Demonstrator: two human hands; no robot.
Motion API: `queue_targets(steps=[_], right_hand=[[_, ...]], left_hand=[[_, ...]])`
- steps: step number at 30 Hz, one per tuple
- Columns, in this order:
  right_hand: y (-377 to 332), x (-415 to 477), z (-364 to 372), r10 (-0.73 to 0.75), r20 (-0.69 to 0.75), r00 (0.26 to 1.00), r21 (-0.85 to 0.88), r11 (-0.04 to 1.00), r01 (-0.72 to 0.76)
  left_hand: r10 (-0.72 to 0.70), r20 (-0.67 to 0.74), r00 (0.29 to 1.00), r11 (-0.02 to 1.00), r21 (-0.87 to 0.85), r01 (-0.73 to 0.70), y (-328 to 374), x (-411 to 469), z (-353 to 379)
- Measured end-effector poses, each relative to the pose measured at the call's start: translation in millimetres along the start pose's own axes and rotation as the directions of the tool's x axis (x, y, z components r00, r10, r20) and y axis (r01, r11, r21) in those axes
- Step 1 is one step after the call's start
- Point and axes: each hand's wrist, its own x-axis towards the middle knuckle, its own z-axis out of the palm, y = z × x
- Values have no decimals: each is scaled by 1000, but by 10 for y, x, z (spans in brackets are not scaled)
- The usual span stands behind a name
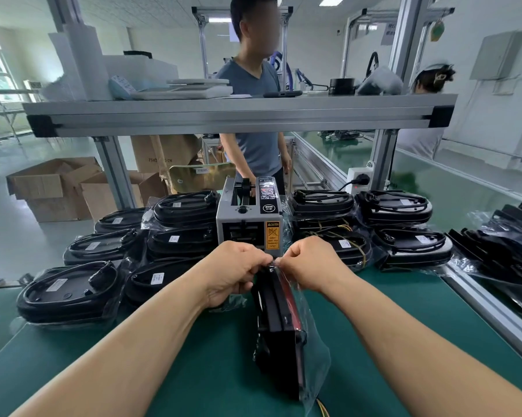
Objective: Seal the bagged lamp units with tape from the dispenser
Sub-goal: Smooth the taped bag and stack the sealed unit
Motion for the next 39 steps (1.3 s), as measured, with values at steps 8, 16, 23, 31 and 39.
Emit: queue_targets(steps=[8, 16, 23, 31, 39], right_hand=[[-2, 41, 25, -4, -39, 999, 7, 1000, 5], [28, 54, 44, -9, -32, 999, 10, 1000, 9], [27, 48, 40, -22, -39, 999, -3, 1000, 22], [44, 34, 39, -12, -44, 999, -4, 1000, 12], [50, 29, 85, -29, -94, 995, -26, 999, 27]], left_hand=[[21, 56, 998, 999, 26, -22, -47, 40, -61], [40, 23, 999, 998, 51, -41, -82, 70, -57], [83, -42, 996, 992, 93, -79, -111, 81, -22], [101, -132, 986, 988, 128, -84, -167, 80, 49], [26, -235, 972, 1000, 17, -22, -233, 93, 131]])
